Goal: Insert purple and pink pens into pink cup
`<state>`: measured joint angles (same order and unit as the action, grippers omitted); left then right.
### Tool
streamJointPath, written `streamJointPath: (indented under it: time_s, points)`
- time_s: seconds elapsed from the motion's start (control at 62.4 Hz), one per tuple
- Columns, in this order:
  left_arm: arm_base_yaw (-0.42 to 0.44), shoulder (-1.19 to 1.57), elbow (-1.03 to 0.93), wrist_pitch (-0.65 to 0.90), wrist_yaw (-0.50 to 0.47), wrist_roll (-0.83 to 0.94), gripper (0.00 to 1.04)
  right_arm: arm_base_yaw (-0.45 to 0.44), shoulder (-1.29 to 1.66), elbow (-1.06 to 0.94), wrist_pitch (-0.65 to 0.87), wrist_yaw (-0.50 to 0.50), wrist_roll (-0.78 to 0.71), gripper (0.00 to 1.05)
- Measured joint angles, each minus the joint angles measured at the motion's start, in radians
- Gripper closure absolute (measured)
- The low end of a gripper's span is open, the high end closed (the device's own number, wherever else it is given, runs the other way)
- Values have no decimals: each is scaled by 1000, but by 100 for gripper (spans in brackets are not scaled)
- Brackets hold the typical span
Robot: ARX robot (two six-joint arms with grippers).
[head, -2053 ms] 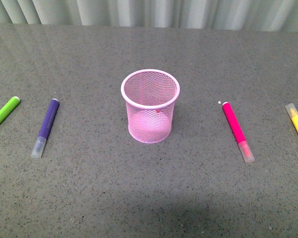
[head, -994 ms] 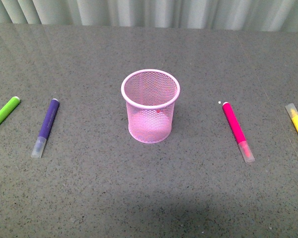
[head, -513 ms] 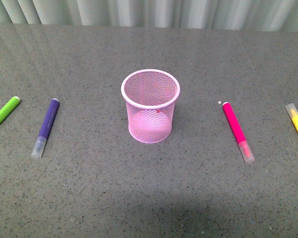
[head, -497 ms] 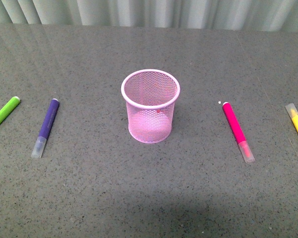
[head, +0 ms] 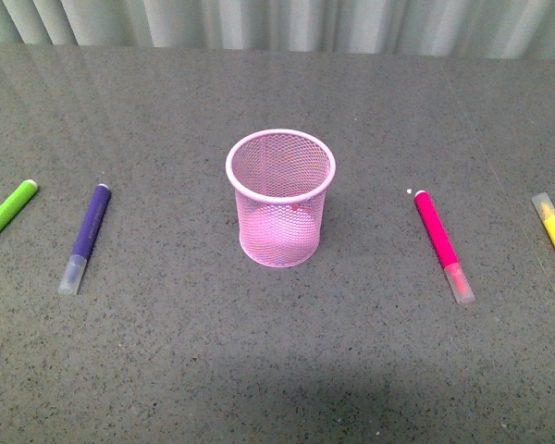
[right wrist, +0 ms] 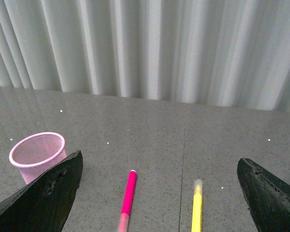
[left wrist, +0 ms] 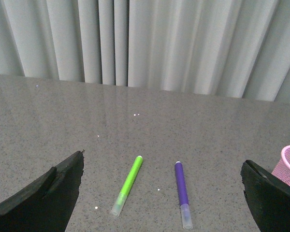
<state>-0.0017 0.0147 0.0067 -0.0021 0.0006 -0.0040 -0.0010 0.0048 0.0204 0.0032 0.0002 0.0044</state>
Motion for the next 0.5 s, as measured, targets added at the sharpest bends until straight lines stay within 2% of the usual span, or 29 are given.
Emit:
streamJointPath:
  time_s: [0.273, 0.321, 0.369, 0.417, 0.497]
  points:
    - [-1, 6, 2, -7, -5, -5, 8, 0, 0, 0, 0, 0, 0, 7]
    - [-12, 88, 72, -174, -94, -94, 8, 0, 0, 0, 0, 0, 0, 7]
    - [6, 241, 174, -326, -132, -206, 8, 0, 0, 0, 0, 2, 0, 7]
    - [36, 359, 241, -366, -121, -264, 8, 0, 0, 0, 0, -1, 0, 7]
    - [86, 531, 348, -329, -104, -291, 8, 0, 0, 0, 0, -1, 0, 7]
